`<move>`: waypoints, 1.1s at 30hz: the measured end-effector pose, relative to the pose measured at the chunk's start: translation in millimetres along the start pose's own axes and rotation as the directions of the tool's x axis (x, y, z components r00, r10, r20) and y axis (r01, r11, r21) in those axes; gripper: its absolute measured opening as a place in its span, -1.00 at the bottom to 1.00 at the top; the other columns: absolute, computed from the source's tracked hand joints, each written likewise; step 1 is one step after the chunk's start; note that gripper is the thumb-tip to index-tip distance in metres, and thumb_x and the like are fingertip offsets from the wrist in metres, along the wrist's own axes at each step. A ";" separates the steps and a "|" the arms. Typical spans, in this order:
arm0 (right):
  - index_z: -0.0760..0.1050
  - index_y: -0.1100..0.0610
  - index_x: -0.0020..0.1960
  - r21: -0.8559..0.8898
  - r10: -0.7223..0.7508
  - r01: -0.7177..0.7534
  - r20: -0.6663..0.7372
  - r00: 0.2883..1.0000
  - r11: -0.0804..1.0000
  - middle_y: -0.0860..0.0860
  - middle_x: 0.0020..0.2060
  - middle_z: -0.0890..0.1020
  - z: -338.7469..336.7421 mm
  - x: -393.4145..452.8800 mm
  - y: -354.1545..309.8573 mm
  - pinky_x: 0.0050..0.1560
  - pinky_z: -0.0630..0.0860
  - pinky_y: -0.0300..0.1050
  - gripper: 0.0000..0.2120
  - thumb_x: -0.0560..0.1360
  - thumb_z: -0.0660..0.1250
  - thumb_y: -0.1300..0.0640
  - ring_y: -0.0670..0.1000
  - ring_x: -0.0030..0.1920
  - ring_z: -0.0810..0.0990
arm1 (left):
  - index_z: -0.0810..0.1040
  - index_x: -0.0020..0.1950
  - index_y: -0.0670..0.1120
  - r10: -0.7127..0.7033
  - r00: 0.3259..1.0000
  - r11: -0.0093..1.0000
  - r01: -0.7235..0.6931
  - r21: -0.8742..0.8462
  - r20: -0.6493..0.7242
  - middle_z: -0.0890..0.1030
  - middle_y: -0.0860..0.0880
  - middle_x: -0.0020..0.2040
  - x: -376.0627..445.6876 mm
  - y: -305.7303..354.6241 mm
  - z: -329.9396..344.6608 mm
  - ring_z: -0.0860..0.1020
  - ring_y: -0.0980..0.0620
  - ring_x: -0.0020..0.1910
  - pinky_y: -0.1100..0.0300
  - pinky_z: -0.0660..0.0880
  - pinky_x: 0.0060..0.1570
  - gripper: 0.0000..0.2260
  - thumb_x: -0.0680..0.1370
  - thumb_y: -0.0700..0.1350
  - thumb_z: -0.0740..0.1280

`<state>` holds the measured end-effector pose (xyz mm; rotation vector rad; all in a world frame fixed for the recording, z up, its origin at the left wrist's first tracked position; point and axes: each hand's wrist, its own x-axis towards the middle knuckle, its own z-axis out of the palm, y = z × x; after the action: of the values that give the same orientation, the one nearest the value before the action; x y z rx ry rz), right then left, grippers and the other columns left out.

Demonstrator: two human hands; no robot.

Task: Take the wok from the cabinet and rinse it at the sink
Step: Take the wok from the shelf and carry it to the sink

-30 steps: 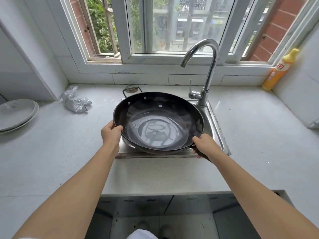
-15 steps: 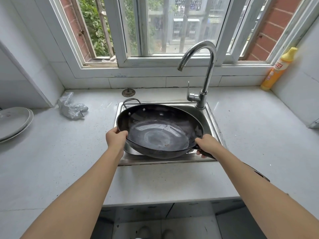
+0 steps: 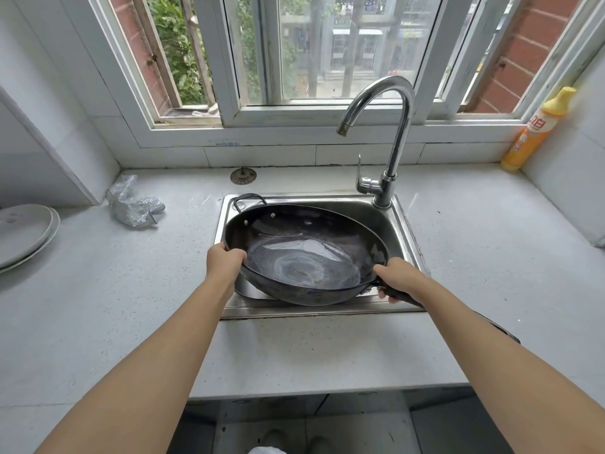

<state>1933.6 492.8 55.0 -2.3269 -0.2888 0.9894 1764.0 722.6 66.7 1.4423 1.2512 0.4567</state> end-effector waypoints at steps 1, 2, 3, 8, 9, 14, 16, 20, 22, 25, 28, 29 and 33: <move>0.38 0.29 -0.08 -0.006 -0.001 0.001 0.004 1.000 1.000 0.16 -0.44 0.56 -1.3 0.5 0.6 -0.55 0.45 -0.22 -0.82 0.57 0.09 0.19 -0.01 -0.58 0.48 | 0.23 -0.39 -0.13 -0.009 1.000 1.000 0.008 0.017 0.012 0.24 -0.05 -0.40 1.5 0.8 -0.1 0.20 0.04 -0.42 0.23 0.15 -0.43 -0.71 0.41 -0.44 0.19; 0.38 0.29 -0.07 -0.009 0.000 0.000 0.008 1.000 1.000 0.16 -0.45 0.56 -2.6 1.2 0.9 -0.54 0.45 -0.22 -0.82 0.57 0.09 0.19 0.01 -0.55 0.48 | 0.23 -0.38 -0.13 -0.016 1.000 1.000 0.015 0.025 0.020 0.24 -0.05 -0.39 3.0 1.2 0.4 0.20 0.04 -0.41 0.22 0.15 -0.43 -0.72 0.41 -0.44 0.18; 0.38 0.29 -0.07 -0.013 0.004 -0.003 0.014 1.000 1.000 0.15 -0.45 0.57 -3.5 2.1 1.1 -0.52 0.45 -0.21 -0.81 0.57 0.09 0.18 0.02 -0.53 0.48 | 0.24 -0.38 -0.13 -0.018 1.000 0.999 0.017 0.028 0.023 0.24 -0.05 -0.39 4.2 1.1 0.9 0.21 0.04 -0.41 0.22 0.15 -0.43 -0.72 0.42 -0.43 0.18; 0.41 0.29 -0.04 -0.107 0.036 -0.030 0.055 0.998 0.994 0.11 -0.46 0.60 -7.0 3.7 1.3 -0.45 0.39 -0.17 -0.75 0.57 0.06 0.13 0.03 -0.58 0.51 | 0.28 -0.36 -0.14 -0.007 0.999 1.000 0.008 -0.016 0.050 0.27 -0.06 -0.38 12.8 -2.1 2.0 0.23 0.04 -0.40 0.25 0.17 -0.39 -0.75 0.44 -0.41 0.16; 0.41 0.30 -0.03 -0.131 0.044 -0.036 0.059 0.997 0.991 0.10 -0.47 0.61 -7.3 3.9 1.2 -0.45 0.40 -0.18 -0.74 0.57 0.05 0.13 0.03 -0.58 0.52 | 0.29 -0.35 -0.14 -0.002 0.999 1.000 0.004 -0.022 0.050 0.28 -0.05 -0.38 15.5 -2.9 1.8 0.23 0.04 -0.39 0.25 0.17 -0.38 -0.76 0.44 -0.41 0.16; 0.37 0.34 0.11 -0.204 0.084 -0.074 0.039 0.996 0.976 0.15 -0.43 0.62 -6.0 6.0 -5.1 -0.36 0.50 -0.15 -0.70 0.58 0.02 0.14 0.08 -0.53 0.55 | 0.51 0.02 -0.21 0.008 0.999 0.999 -0.006 -0.046 0.035 0.46 -0.09 -0.16 28.2 -1.1 0.5 0.33 -0.04 -0.09 0.20 0.29 -0.24 -0.77 0.44 -0.41 0.18; 0.34 0.30 0.15 -0.212 0.108 -0.102 0.019 0.994 0.972 0.16 -0.41 0.60 -4.3 7.0 -8.1 -0.39 0.48 -0.17 -0.72 0.59 0.01 0.14 0.07 -0.53 0.53 | 0.35 0.39 -0.27 0.001 1.000 0.999 0.000 -0.048 0.023 0.47 -0.14 0.13 33.1 0.4 1.6 0.35 0.02 -0.03 0.19 0.29 -0.06 -0.54 0.48 -0.40 0.19; 0.35 0.25 0.05 -0.258 0.144 -0.158 -0.073 0.987 0.953 0.11 -0.39 0.58 2.1 9.9 -6.8 -0.11 0.53 -0.08 -0.75 0.58 -0.01 0.12 0.05 -0.45 0.50 | 0.21 0.49 -0.25 -0.006 0.999 0.999 0.009 -0.054 0.048 0.50 0.00 0.05 44.5 5.3 2.6 0.47 0.09 -0.09 0.33 0.35 -0.06 -0.44 0.49 -0.41 0.18; 0.40 0.19 -0.05 -0.328 0.124 -0.170 -0.157 0.980 0.929 0.05 -0.36 0.60 3.3 10.8 -2.6 -0.02 0.48 -0.07 -0.76 0.56 0.00 0.10 0.02 -0.41 0.52 | 0.29 0.44 -0.28 -0.028 0.998 1.000 0.028 -0.004 0.064 0.47 -0.15 0.32 51.8 6.4 5.2 0.46 -0.13 0.25 0.18 0.37 0.17 -0.47 0.45 -0.40 0.18; 0.41 0.15 -0.15 -0.396 0.062 -0.150 -0.226 0.972 0.906 0.05 -0.28 0.63 1.1 13.1 3.0 -0.14 0.42 -0.12 -0.77 0.54 0.03 0.10 0.04 -0.33 0.56 | 0.51 0.04 -0.29 -0.019 0.996 0.999 0.017 0.029 0.088 0.51 -0.24 -0.08 56.7 3.9 8.5 0.48 -0.14 -0.13 0.12 0.42 -0.21 -0.70 0.39 -0.42 0.12; 0.42 0.17 -0.11 -0.415 0.018 -0.111 -0.222 0.975 0.903 0.10 -0.20 0.65 -5.7 18.0 9.0 -0.20 0.43 -0.13 -0.78 0.53 0.04 0.11 0.08 -0.29 0.58 | 0.34 -0.29 -0.19 0.002 0.999 0.999 -0.005 0.054 0.051 0.27 -0.11 -0.37 51.4 1.3 15.5 0.22 -0.01 -0.39 0.18 0.13 -0.41 -0.81 0.39 -0.44 0.08; 0.42 0.17 -0.10 -0.422 0.003 -0.094 -0.212 0.977 0.902 0.10 -0.19 0.65 -9.2 20.0 10.7 -0.21 0.43 -0.14 -0.78 0.54 0.04 0.11 0.07 -0.30 0.58 | 0.30 -0.33 -0.17 0.011 0.999 0.998 -0.013 0.064 0.034 0.23 -0.09 -0.40 47.7 1.5 17.8 0.18 0.00 -0.42 0.18 0.10 -0.41 -0.79 0.39 -0.45 0.08; 0.39 0.15 -0.14 -0.475 -0.056 -0.027 -0.160 0.986 0.880 0.08 -0.21 0.63 -26.1 29.8 16.3 -0.28 0.41 -0.16 -0.76 0.55 0.02 0.08 0.00 -0.38 0.54 | 0.21 -0.39 -0.14 0.025 0.999 0.994 -0.022 0.109 -0.031 0.19 -0.05 -0.42 34.2 2.6 29.0 0.13 0.01 -0.44 0.21 0.05 -0.43 -0.73 0.41 -0.45 0.08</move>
<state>1972.6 480.6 42.3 -2.8290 -0.5298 0.7652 1801.5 738.8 48.0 1.5480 1.3032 0.4352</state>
